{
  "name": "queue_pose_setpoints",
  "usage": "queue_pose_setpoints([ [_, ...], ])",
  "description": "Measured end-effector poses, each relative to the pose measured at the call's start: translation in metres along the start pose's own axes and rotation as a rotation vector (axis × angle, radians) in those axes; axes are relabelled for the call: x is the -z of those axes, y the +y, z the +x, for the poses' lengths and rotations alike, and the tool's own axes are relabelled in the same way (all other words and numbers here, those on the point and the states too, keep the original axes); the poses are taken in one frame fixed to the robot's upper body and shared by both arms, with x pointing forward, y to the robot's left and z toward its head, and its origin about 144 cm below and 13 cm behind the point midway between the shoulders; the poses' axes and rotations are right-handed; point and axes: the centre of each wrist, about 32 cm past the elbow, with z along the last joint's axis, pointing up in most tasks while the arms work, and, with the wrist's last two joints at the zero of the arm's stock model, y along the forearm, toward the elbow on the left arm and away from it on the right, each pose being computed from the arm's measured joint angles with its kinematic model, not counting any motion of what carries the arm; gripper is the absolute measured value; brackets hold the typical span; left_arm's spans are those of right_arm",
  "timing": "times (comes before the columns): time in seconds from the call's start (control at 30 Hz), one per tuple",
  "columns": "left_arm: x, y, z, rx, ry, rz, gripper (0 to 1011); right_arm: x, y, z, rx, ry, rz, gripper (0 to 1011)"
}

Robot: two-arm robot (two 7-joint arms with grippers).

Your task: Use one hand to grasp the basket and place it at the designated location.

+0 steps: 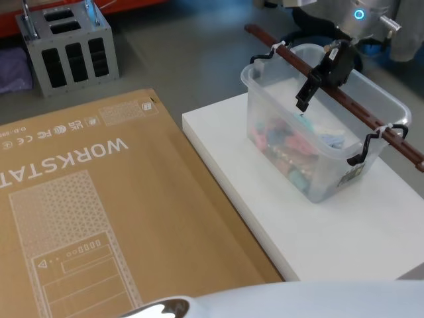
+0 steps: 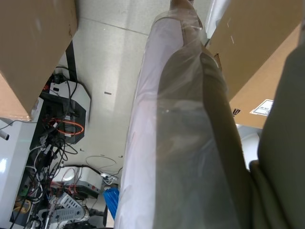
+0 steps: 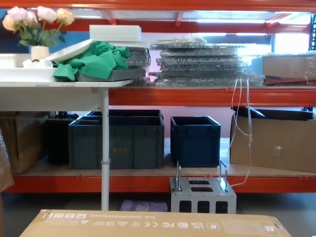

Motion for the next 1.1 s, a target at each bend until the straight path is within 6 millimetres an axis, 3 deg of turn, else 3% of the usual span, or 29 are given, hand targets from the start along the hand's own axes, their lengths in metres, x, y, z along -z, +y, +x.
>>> queue_pose_setpoints([
  [0.3, 0.0, 0.0, 0.0, 0.0, 0.0, 0.0, 0, -0.0004, 0.0056, 0.0027, -0.015, 0.0, 0.002, 997],
  [0.5, 0.0, 0.0, 0.0, 0.0, 0.0, 0.0, 0, -0.0002, 0.0082, 0.0026, -0.019, -0.002, 0.001, 896],
  [1.1, 0.0, 0.0, 0.0, 0.0, 0.0, 0.0, 0, 0.0, 0.0083, -0.0023, -0.008, -0.004, -0.009, 304],
])
